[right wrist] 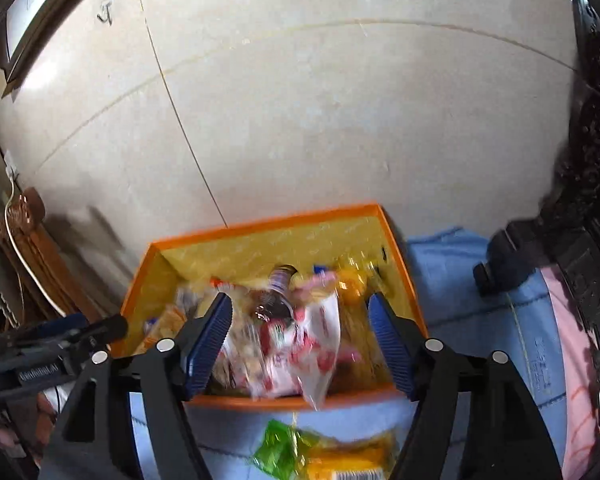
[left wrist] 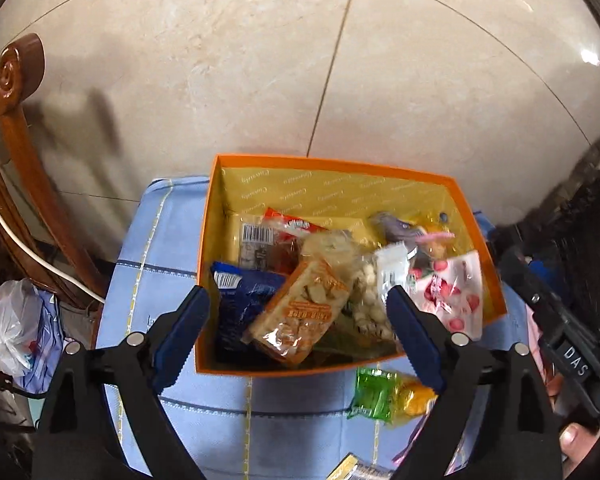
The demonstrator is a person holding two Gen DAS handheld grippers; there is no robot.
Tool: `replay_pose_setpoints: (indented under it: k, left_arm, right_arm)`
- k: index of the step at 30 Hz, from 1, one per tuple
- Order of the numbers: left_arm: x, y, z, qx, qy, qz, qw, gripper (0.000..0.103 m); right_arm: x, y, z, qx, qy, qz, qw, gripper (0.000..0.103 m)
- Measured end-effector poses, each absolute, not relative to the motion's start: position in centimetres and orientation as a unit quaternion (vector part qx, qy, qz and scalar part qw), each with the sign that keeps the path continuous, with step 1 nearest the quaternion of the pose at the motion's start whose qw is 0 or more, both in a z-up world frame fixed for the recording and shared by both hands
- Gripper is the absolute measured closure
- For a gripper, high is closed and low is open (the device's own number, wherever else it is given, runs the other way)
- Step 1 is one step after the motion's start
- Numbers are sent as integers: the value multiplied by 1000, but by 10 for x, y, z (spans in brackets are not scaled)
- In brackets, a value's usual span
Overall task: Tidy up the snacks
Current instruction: 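Move both tools back over the remaining snacks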
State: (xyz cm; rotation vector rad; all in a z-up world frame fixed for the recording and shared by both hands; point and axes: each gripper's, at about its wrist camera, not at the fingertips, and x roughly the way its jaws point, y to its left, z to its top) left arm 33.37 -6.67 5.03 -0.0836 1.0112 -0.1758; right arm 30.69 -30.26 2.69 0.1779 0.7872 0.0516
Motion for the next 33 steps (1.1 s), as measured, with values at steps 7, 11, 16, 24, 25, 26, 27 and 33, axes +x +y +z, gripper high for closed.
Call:
replay_pose_setpoints:
  k: [7,11,16,24,25,26,27,33]
  left_arm:
    - [295,-65,38,-36,506,-107,855,15]
    - [259,-66,20,-23,521,-115,845,15]
    - [214,-78,-15,-10,562,-134,816,15]
    - [170,-97,-68,-16,626,-140,767,15]
    - [166,-97,-70,-15,628,-139,766,15]
    - [164,-97,-71,-13,629,-138,765,15]
    - [162,-97,-72,-12,629,-137,765,15]
    - [162,-88,-68,-24,629,-124,767,15]
  right_arm:
    - [246,-325,-5,69,428,32,901,26]
    - [207,-336,-36,39,461,25,886,23]
    - [170,-337,-73,9,506,41,861,22]
    - [166,-315,-110,-75,547,81,830,20]
    - [167,-314,-113,-82,550,82,827,20]
    - [168,-312,-116,-89,553,81,824,20]
    - [171,-311,-120,-96,556,83,822,20]
    - [175,-306,-134,-82,572,97,811,18]
